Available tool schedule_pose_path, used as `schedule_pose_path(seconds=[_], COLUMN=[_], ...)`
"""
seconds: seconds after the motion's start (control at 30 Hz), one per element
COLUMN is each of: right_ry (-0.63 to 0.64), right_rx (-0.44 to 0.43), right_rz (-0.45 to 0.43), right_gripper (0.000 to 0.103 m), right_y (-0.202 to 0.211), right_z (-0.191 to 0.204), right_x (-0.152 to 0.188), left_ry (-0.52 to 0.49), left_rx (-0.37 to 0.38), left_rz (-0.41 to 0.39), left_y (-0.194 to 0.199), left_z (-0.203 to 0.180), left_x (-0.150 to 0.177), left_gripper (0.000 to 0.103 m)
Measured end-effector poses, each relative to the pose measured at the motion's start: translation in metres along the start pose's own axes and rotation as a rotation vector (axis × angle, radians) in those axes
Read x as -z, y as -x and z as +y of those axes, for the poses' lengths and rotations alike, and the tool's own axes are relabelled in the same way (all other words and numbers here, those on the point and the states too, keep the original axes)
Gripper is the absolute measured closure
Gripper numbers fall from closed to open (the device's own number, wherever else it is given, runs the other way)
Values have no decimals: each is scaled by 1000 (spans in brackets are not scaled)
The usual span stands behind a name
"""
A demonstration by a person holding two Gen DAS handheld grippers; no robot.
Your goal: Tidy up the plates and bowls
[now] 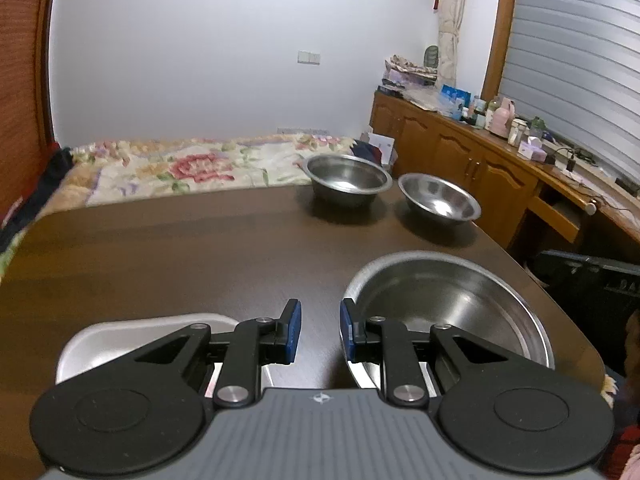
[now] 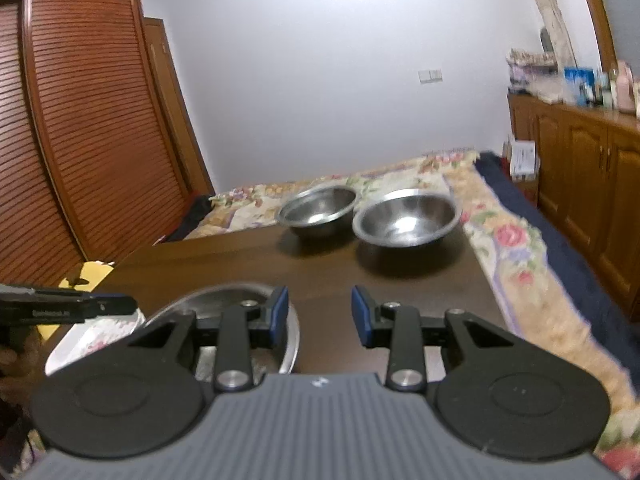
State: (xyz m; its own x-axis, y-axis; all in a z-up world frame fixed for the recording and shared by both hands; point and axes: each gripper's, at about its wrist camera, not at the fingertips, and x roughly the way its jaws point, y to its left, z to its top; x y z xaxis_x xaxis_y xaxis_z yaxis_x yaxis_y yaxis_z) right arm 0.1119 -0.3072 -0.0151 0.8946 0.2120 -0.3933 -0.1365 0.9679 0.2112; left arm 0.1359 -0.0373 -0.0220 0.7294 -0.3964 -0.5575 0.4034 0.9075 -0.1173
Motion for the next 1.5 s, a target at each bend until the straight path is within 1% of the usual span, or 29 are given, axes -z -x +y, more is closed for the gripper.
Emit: schedule_pose_path(seconds=[0.27, 0.6, 0.8, 0.9, 0.93, 1.13, 1.27, 1.5], right_ry=[71, 136, 209, 231, 232, 211, 220, 205], right_rx=[-10, -20, -9, -3, -3, -39, -44, -39], right_rz=[-33, -25, 22, 43, 49, 98, 138, 200], right_gripper=[67, 67, 66, 64, 61, 60, 59, 59], right_y=[-10, -38, -66, -82, -87, -120, -150, -192], right_z=[-4, -13, -19, -23, -24, -28, -28, -34], right_x=[-28, -52, -67, -74, -76, -89, -94, -93], left_ry=[-59, -91, -99, -99, -97, -79, -77, -50], left_rx=[-38, -60, -80, -83, -83, -66, -51, -24], left_rz=[-38, -18, 8, 19, 24, 48, 58, 82], left_y=[-6, -31, -57, -71, -76, -104, -124, -158], left_z=[-2, -2, 2, 3, 3, 5, 6, 8], left_x=[-30, -52, -64, -72, -75, -90, -98, -109], left_gripper=[80, 79, 79, 80, 80, 79, 74, 71])
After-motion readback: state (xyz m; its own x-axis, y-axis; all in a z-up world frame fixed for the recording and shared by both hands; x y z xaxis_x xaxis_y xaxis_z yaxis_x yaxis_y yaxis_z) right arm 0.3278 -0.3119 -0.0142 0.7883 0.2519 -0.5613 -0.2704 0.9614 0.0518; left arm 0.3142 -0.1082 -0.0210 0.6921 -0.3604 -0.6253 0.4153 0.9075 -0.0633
